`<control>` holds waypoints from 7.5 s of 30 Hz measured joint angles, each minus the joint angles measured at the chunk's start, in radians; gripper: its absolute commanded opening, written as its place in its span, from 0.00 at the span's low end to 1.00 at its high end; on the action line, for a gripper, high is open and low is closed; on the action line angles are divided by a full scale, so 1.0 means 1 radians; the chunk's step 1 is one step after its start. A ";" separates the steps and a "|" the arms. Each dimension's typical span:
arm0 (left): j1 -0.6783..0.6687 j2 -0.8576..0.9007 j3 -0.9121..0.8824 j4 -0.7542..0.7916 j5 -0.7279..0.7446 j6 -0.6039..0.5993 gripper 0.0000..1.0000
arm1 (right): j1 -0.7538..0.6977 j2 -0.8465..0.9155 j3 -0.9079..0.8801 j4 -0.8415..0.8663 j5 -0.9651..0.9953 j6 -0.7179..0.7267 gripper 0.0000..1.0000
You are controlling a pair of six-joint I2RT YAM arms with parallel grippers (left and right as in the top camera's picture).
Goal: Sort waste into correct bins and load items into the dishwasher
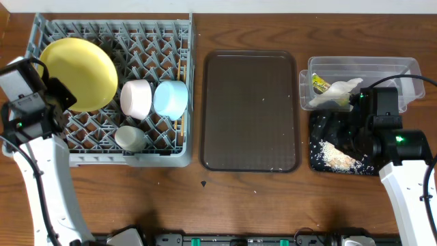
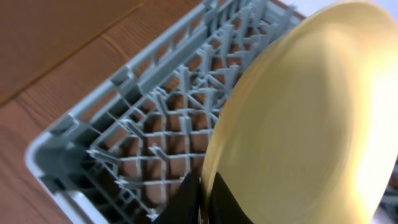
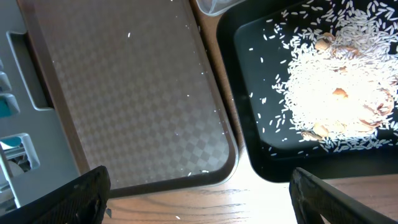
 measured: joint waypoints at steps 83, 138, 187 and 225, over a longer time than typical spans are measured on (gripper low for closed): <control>-0.740 -0.498 0.000 -0.398 -0.249 0.043 0.88 | 0.006 -0.154 0.000 0.160 -0.194 -0.253 0.99; -0.741 -0.499 0.000 -0.400 -0.237 0.035 0.96 | 0.006 -1.162 -1.037 0.954 -0.051 -0.764 0.99; -0.510 -1.114 -0.764 0.215 -0.230 -0.047 0.96 | 0.006 -1.165 -1.038 0.954 -0.047 -0.764 0.99; -0.471 -1.337 -1.209 0.542 -0.162 -0.055 0.96 | 0.006 -1.165 -1.038 0.954 -0.045 -0.764 0.99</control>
